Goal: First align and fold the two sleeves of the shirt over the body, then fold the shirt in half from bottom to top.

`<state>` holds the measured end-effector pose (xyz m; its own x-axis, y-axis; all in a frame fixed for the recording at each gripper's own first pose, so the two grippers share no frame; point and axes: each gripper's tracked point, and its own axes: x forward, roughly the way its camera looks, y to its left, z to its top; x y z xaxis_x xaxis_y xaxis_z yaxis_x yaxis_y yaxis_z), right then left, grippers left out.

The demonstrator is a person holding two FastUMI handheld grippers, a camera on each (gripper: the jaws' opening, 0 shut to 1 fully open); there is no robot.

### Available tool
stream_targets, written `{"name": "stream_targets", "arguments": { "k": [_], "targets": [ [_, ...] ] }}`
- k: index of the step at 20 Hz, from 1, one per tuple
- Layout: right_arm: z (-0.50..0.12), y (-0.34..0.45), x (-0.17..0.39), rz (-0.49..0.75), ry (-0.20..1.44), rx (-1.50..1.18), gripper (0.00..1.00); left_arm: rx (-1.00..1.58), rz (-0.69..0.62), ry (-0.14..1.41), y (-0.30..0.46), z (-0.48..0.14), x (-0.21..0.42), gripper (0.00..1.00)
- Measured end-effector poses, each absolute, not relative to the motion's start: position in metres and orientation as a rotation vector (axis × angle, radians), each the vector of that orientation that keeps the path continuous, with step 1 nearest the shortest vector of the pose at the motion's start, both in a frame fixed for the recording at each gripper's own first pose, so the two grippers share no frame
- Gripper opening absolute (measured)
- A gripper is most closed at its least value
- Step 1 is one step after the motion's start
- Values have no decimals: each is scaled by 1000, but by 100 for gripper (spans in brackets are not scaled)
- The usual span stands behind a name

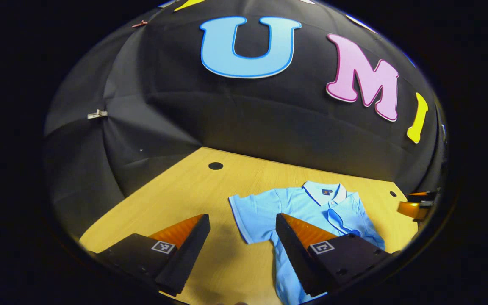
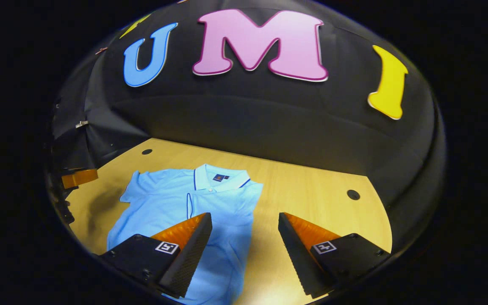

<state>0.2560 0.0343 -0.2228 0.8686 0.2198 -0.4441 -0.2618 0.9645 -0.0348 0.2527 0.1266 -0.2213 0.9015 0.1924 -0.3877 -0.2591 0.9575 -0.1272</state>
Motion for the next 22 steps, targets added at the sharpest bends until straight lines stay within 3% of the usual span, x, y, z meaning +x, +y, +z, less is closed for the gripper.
{"name": "stream_targets", "arguments": {
  "k": [5, 13, 18, 21, 22],
  "targets": [
    [-245, -16, 225, 160, 452, -53, 98, -192, 210, 467, 155, -266, 317, 100],
    [-288, -49, 184, 127, 503, -125, 98, -127, 156, 580, 171, -310, 385, 100],
    [-304, -57, 165, 123, 544, -115, 98, -89, 169, 668, 178, -328, 388, 91],
    [-308, -62, 158, 107, 552, -94, 98, -60, 145, 692, 171, -329, 389, 81],
    [-313, -62, 155, 103, 566, -83, 98, -52, 139, 695, 169, -330, 390, 72]
  ]
}}
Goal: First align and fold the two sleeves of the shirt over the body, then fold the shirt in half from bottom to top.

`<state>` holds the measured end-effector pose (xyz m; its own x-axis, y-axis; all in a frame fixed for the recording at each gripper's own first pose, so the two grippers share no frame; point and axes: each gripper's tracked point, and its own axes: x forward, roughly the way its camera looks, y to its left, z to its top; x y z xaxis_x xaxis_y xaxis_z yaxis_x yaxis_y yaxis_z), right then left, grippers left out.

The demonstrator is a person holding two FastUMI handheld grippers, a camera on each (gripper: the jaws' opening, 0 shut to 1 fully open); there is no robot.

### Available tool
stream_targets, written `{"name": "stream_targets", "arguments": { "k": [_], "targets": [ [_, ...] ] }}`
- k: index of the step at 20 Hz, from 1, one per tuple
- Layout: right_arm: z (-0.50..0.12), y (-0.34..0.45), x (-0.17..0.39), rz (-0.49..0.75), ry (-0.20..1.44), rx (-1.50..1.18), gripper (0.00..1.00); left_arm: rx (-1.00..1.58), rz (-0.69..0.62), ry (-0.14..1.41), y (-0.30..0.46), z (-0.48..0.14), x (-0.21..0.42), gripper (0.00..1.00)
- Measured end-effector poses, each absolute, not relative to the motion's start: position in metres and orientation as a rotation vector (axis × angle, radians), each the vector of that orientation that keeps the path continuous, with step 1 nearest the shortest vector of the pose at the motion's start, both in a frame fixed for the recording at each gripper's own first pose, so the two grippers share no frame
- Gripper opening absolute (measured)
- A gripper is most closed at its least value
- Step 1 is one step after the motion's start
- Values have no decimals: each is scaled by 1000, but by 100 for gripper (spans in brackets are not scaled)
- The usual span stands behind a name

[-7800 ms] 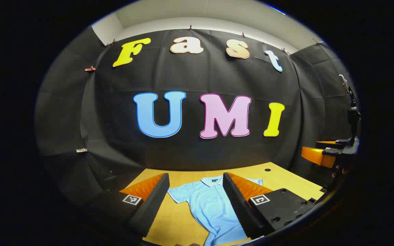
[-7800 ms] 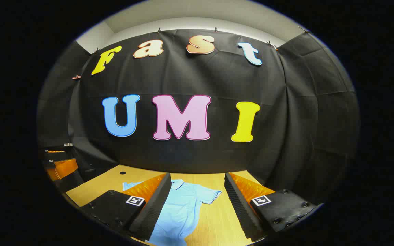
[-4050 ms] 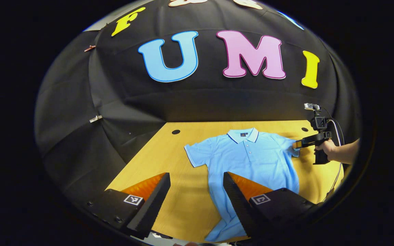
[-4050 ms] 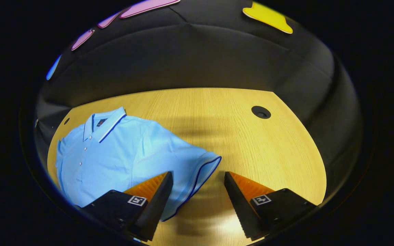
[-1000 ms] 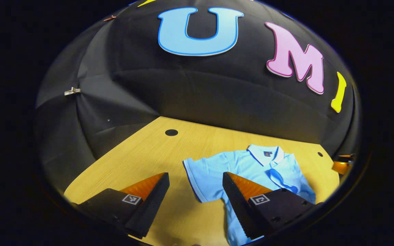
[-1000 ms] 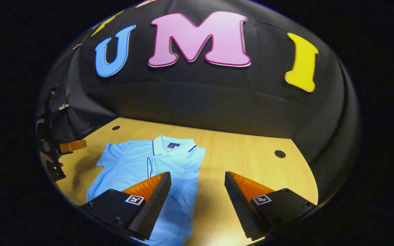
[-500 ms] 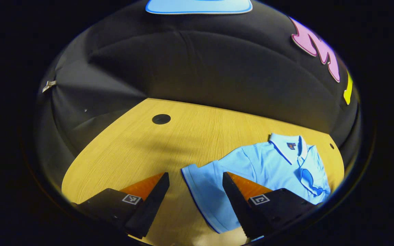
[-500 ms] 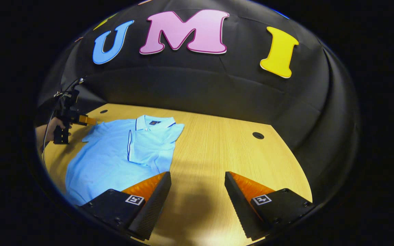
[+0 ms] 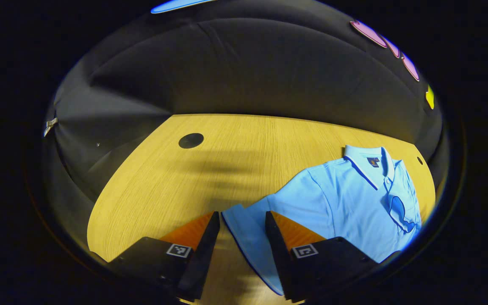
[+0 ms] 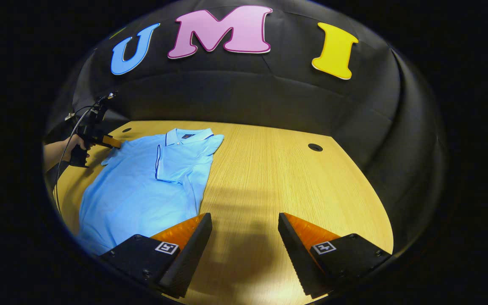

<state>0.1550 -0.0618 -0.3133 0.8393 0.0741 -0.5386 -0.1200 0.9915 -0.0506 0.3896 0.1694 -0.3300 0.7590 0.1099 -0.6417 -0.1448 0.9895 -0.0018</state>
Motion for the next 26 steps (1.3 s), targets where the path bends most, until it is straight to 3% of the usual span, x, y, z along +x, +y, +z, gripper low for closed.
{"name": "stream_targets", "arguments": {
  "k": [1, 3, 4, 5, 6, 7, 17, 25, 26],
  "targets": [
    [-318, -62, 152, 101, 584, -77, 98, -54, 129, 698, 166, -330, 390, 69],
    [-320, -62, 151, 95, 587, -69, 98, -58, 122, 696, 159, -330, 392, 50],
    [-320, -63, 151, 90, 582, -66, 98, -58, 116, 693, 156, -331, 392, 34],
    [-319, -64, 151, 87, 579, -62, 98, -59, 117, 690, 154, -329, 393, 27],
    [-320, -64, 151, 84, 578, -60, 98, -55, 126, 690, 154, -330, 394, 13],
    [-320, -66, 151, 81, 575, -58, 98, -45, 130, 689, 154, -329, 394, 10],
    [-323, -86, 152, 54, 591, -48, 98, 61, 87, 650, 115, -293, 403, 6],
    [-329, -81, 144, 97, 601, -83, 98, 108, -121, 558, -16, -253, 417, 6],
    [-330, -79, 144, 103, 602, -82, 98, 86, -148, 554, -33, -252, 414, 10]
  ]
}}
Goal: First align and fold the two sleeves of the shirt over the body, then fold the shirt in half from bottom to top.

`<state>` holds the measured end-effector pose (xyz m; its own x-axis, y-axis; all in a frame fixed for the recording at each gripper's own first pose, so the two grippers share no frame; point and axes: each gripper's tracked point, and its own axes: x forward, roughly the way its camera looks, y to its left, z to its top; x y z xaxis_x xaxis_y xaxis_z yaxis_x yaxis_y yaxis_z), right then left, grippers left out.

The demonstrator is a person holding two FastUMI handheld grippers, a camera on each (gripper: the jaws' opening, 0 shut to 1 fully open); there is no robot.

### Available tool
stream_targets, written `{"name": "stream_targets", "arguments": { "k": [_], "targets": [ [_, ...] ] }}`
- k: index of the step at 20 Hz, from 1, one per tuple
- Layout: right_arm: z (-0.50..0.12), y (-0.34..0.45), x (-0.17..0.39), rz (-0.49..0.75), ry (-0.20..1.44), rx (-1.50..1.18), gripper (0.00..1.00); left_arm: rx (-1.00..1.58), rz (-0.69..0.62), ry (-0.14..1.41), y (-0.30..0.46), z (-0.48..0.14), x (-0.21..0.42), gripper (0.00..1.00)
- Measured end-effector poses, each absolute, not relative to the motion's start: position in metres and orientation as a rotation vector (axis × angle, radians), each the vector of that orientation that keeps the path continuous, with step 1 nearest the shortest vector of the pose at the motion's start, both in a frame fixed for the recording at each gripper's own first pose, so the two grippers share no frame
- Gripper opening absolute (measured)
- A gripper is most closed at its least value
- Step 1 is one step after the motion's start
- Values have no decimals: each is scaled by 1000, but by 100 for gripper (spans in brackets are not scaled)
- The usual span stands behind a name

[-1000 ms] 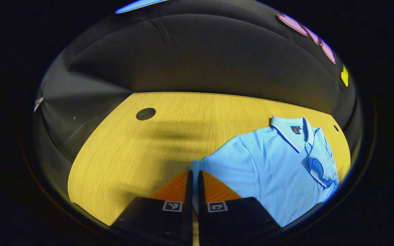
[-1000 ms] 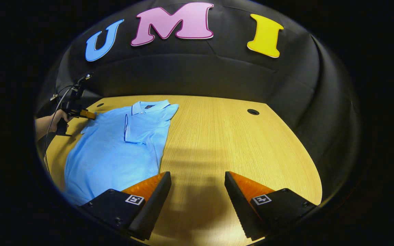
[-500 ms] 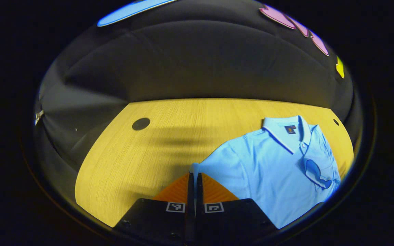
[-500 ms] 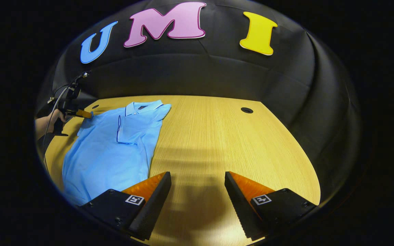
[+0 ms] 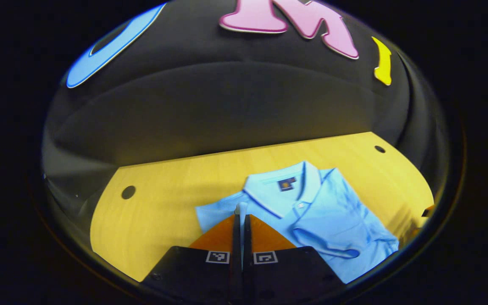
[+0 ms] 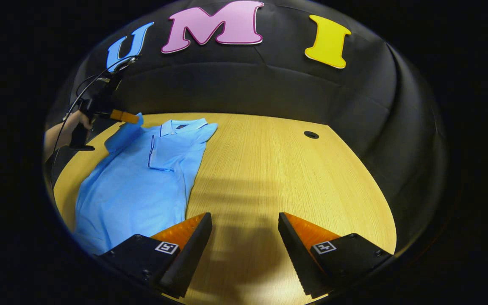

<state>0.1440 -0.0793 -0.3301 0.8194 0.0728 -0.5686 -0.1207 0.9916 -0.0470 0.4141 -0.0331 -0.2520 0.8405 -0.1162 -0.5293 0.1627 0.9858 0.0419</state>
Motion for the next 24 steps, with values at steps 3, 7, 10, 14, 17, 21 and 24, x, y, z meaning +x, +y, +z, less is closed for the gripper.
{"name": "stream_targets", "arguments": {
  "k": [3, 7, 10, 14, 17, 21, 24],
  "targets": [
    [-332, -82, 135, 97, 605, -77, 98, -14, -218, 557, -78, -249, 404, 6],
    [-333, -86, 124, 74, 613, -47, 98, -121, -299, 549, -117, -244, 389, 11],
    [-331, -83, 116, 56, 623, -17, 98, -154, -365, 545, -133, -239, 367, 48],
    [-325, -66, 100, 68, 629, 13, 98, -122, -370, 476, -122, -221, 318, 97],
    [-321, -49, 84, 85, 633, 15, 98, -80, -354, 459, -102, -214, 267, 97],
    [-319, -17, 47, 115, 665, 44, 98, -54, -299, 483, -69, -213, 188, 98],
    [-322, 5, 16, 149, 694, 18, 98, -62, -219, 485, -42, -215, 133, 97]
  ]
}}
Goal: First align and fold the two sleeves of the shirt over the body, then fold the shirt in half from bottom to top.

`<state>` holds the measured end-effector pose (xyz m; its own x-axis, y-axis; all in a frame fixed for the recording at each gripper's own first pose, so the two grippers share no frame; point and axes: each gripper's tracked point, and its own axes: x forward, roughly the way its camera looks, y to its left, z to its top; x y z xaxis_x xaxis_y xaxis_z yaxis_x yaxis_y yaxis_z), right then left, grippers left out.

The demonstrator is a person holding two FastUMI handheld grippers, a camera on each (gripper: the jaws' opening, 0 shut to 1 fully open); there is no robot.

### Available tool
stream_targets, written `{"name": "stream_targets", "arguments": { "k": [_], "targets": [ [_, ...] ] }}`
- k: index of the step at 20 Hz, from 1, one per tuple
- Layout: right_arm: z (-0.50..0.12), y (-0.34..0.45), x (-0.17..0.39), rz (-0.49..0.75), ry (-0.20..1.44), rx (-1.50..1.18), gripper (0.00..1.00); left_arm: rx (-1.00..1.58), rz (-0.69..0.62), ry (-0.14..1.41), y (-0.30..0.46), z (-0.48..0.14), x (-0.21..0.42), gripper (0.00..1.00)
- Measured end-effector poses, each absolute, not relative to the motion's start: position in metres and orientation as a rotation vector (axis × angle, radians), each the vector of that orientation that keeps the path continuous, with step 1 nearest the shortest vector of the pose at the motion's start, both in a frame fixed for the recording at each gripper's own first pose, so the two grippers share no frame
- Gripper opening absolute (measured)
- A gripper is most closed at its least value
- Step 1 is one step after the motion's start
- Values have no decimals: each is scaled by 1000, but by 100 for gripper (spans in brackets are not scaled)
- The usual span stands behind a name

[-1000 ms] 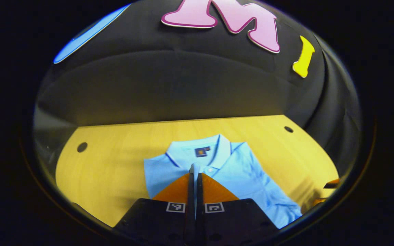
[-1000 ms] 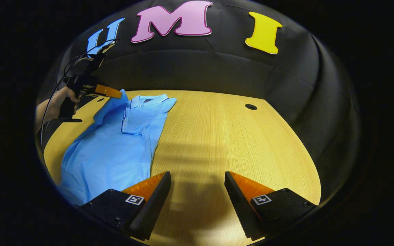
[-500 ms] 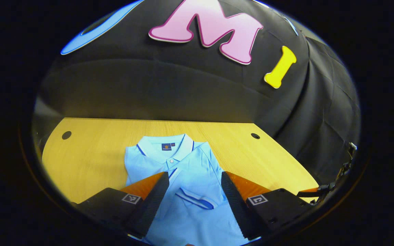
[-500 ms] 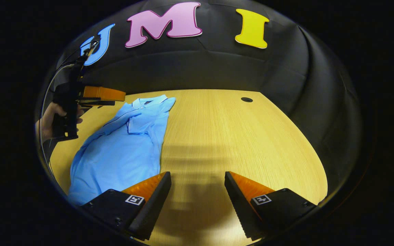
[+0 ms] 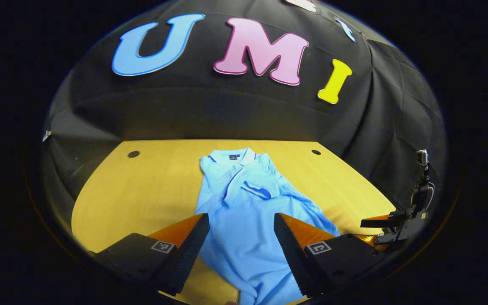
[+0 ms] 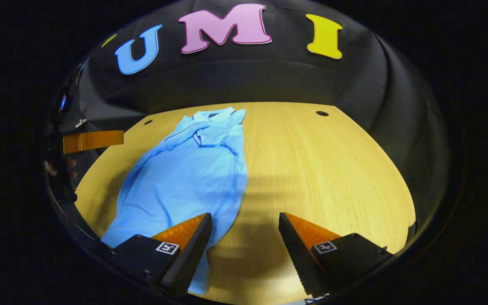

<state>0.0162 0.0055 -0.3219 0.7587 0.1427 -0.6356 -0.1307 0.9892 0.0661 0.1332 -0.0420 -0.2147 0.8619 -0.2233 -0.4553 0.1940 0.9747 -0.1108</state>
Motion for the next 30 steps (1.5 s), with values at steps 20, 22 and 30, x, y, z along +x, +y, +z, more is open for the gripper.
{"name": "stream_targets", "arguments": {
  "k": [20, 22, 30],
  "targets": [
    [-359, 54, -69, 125, 794, 15, 99, -39, -91, 734, -39, -348, -35, 98],
    [-361, 54, -68, 113, 786, -2, 99, 25, -84, 723, -37, -351, -35, 99],
    [-363, 62, -67, 111, 823, -2, 88, 32, -69, 676, -43, -351, -31, 79]
  ]
}}
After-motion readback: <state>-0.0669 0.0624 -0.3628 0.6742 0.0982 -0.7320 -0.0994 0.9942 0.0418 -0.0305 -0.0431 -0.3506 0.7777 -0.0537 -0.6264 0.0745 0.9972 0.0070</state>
